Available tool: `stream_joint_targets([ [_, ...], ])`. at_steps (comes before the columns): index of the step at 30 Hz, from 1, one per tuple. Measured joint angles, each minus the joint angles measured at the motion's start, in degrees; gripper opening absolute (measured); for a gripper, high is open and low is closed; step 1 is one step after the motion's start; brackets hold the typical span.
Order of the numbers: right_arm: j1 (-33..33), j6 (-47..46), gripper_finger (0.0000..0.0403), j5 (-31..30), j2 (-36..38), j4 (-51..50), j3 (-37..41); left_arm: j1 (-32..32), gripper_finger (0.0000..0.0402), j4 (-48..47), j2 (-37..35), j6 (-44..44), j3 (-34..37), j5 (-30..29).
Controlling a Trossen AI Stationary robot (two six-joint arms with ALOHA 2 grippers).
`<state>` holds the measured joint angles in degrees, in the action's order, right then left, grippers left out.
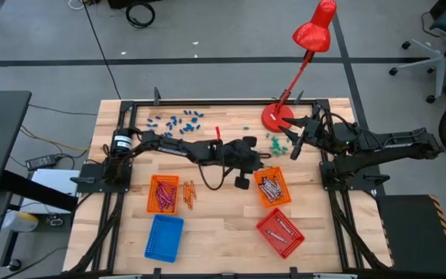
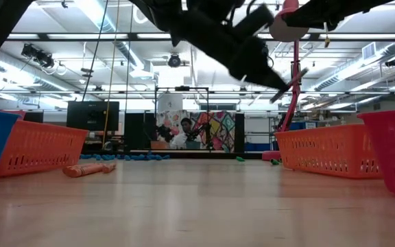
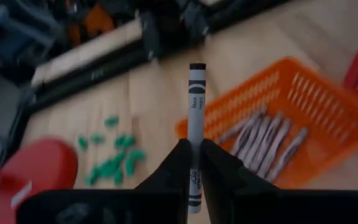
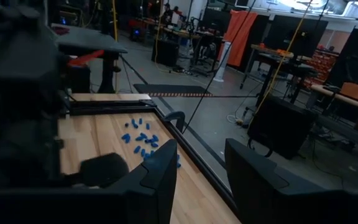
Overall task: Sort crayons
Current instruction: Put the black crayon into the right orange bin, then put the orange crayon into the blue bin
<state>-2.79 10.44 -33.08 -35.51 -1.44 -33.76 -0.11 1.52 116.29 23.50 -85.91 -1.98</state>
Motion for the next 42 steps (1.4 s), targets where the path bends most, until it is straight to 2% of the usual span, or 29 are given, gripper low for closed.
stream_joint_targets([
  [13, 0.0, 0.0, 0.0139, 0.15, -0.09, 0.25, 0.0, 3.01, 0.0032, 16.86, 8.16, 2.85, -0.02, 0.81],
  [21, 0.0, 0.07, 0.0139, 0.15, -0.11, 0.17, -0.01, 3.0, 0.0036, 16.6, 11.01, 1.76, -0.02, 0.81],
  [33, 0.0, 0.04, 0.0139, 0.17, -0.11, 0.06, 0.0, 3.77, 0.0108, 15.46, 11.01, 5.63, -0.02, 0.74],
  [35, 0.0, 0.04, 0.0139, 0.17, -0.11, 0.03, 0.0, 4.45, 0.011, 14.28, 10.62, 7.87, -0.02, -0.44],
  [42, -0.01, 0.2, 0.0139, 0.17, -0.11, -0.54, 0.0, 8.02, 0.0111, 5.74, 6.11, 14.12, -0.11, -13.4],
])
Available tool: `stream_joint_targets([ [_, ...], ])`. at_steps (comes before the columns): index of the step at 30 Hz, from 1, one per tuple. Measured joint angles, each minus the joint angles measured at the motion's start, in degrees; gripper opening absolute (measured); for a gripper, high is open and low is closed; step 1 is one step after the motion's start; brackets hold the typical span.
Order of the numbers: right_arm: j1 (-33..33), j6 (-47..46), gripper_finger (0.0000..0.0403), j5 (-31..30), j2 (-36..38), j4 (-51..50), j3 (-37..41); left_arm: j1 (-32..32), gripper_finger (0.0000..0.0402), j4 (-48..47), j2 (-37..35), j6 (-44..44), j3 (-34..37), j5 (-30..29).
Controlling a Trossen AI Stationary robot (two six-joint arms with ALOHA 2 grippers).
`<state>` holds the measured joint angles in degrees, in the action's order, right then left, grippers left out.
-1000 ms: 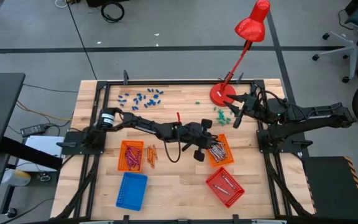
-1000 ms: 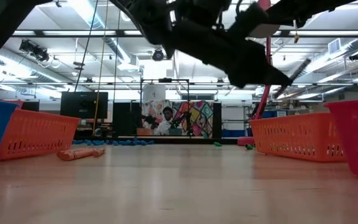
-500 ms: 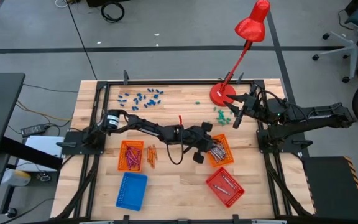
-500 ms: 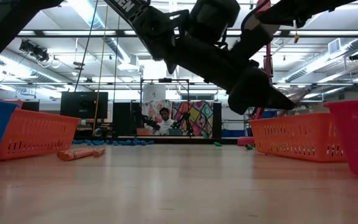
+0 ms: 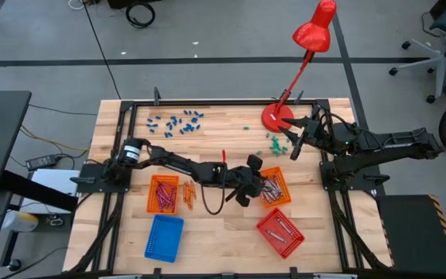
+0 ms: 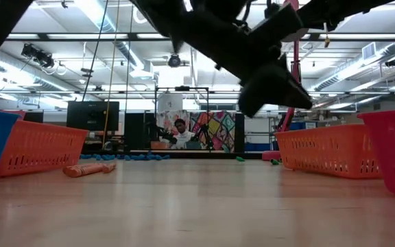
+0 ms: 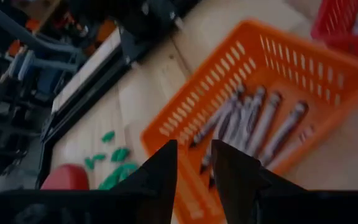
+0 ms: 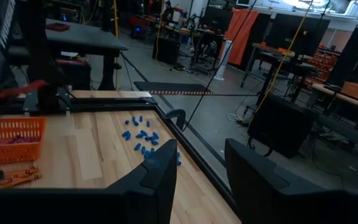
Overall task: Sort crayons
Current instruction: Put the orange crayon into the blue bin
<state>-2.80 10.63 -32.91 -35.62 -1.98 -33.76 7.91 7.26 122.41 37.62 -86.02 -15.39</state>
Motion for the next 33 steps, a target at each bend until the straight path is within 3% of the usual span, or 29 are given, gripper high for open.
stream_joint_targets([
  [5, 0.0, -0.13, 0.0139, 0.0, 0.0, 0.01, 0.0, 1.52, 0.0111, -10.1, -4.12, -0.19, 0.02, -4.4],
  [15, 0.0, -0.17, 0.0139, 0.02, 0.0, 0.23, 0.0, 1.7, 0.0111, -37.8, -12.35, -8.54, 0.02, -4.23],
  [23, -0.01, -0.22, 0.0139, 0.12, 0.0, 0.63, -0.01, 1.95, 0.0112, -62.25, -12.18, -13.92, 0.04, 4.57],
  [33, 0.01, -0.42, 0.0139, 0.42, 0.0, 0.61, 0.0, 4.33, 0.0112, -66.7, -11.56, -4.17, 0.26, 4.82],
])
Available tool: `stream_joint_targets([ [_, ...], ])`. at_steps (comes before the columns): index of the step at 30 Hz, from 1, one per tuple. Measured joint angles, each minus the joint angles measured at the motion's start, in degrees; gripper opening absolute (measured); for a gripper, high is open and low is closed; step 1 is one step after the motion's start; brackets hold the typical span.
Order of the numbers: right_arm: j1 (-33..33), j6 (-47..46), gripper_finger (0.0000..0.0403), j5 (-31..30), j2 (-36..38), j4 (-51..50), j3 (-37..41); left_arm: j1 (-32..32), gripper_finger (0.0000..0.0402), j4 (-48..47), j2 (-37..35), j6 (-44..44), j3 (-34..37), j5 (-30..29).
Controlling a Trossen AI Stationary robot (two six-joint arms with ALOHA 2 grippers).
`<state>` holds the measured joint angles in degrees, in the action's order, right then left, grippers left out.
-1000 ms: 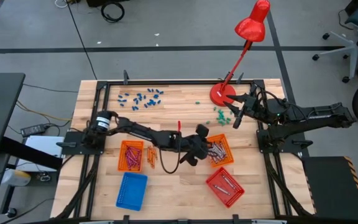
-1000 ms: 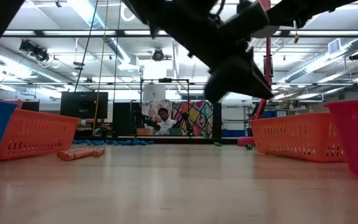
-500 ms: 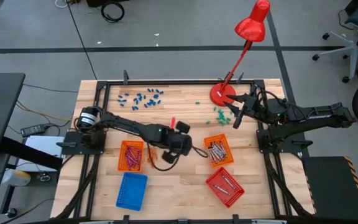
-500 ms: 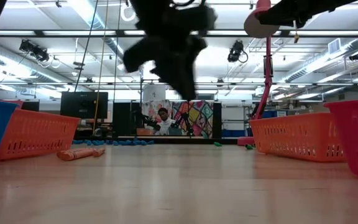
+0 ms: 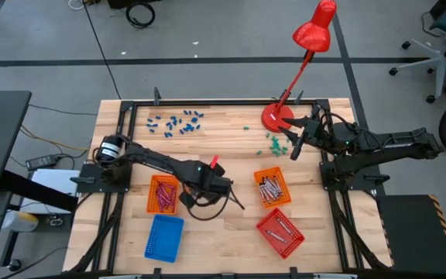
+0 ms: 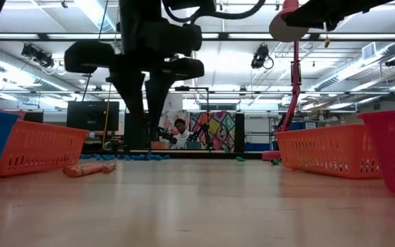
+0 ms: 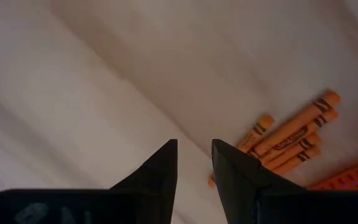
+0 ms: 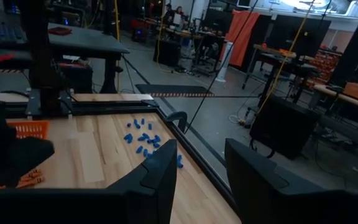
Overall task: Sort crayons
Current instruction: Put the orange crayon into the blue bin
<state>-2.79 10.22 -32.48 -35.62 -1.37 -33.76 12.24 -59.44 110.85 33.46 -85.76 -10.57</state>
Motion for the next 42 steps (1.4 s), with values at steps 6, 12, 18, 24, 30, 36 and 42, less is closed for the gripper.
stream_joint_targets([
  [6, -0.01, 0.0, 0.0139, 0.63, 0.0, 0.01, 0.0, 1.56, 0.0112, -2.38, 1.92, 5.21, 0.07, -0.02],
  [12, -0.02, -0.02, 0.0139, 0.87, -0.25, 0.05, -0.02, 2.17, 0.0111, -3.73, 3.45, 8.77, 0.04, -0.02],
  [18, 0.0, -0.01, 0.0139, 1.06, -1.25, 0.79, -0.03, 1.48, 0.0111, -4.23, 3.58, 9.8, 0.04, 1.12],
  [24, -0.02, 0.13, 0.0139, 1.09, -1.55, 1.31, -0.02, 0.05, 0.0111, -4.26, 3.58, 12.7, 0.04, 4.31],
  [30, -0.01, 0.2, 0.0139, 1.09, -1.53, 1.29, -0.02, -0.21, 0.0111, -4.14, 4.14, 17.2, -0.04, 3.81],
  [36, -0.02, 0.26, 0.0139, 1.15, -1.55, 0.96, -0.02, 0.03, 0.0111, -4.2, 5.57, 18.54, 0.26, 2.36],
  [42, -0.02, 0.28, 0.0139, 1.24, -2.03, 1.47, -0.02, 0.28, 0.0093, -5.36, 5.44, 18.81, 3.02, 2.74],
])
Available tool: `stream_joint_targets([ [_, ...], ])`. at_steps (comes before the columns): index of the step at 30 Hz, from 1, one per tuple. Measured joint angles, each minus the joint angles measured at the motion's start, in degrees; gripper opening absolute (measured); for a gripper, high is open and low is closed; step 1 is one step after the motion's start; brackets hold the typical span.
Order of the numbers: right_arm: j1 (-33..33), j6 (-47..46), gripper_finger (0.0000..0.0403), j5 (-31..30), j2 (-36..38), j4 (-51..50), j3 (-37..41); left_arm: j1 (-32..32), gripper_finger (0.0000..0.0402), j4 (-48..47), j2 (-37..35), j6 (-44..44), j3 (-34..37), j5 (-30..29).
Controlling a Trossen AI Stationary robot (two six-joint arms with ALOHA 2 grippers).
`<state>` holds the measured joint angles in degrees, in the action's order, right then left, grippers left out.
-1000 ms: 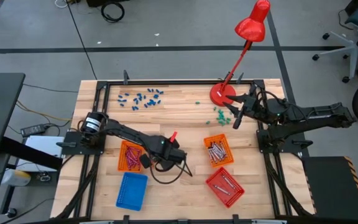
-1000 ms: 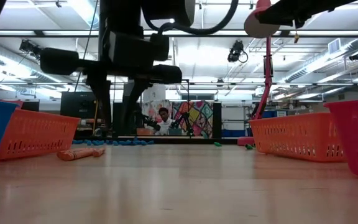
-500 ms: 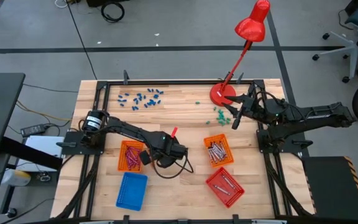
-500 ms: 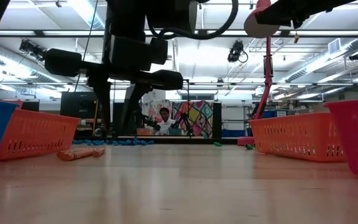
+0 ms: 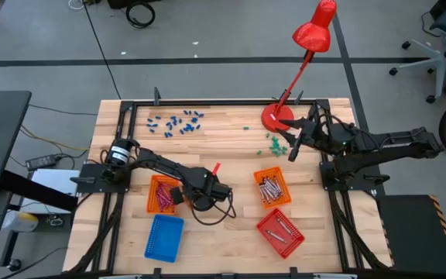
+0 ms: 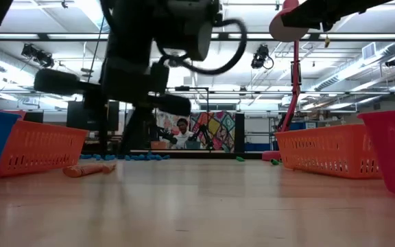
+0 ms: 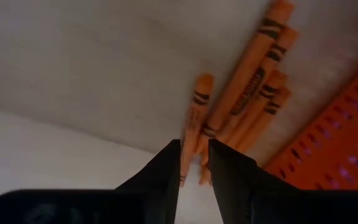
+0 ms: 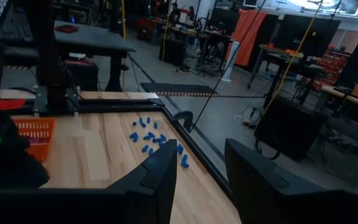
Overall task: Sort crayons
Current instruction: Put the orange crayon into the blue bin
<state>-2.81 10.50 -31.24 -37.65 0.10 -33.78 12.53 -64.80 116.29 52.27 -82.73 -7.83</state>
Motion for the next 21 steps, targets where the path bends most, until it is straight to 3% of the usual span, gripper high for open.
stream_joint_targets([
  [21, 0.02, 0.15, 0.0139, 0.0, -0.24, 0.45, 0.0, 0.16, 0.0052, 7.29, -0.02, -0.44, 2.55, -3.58],
])
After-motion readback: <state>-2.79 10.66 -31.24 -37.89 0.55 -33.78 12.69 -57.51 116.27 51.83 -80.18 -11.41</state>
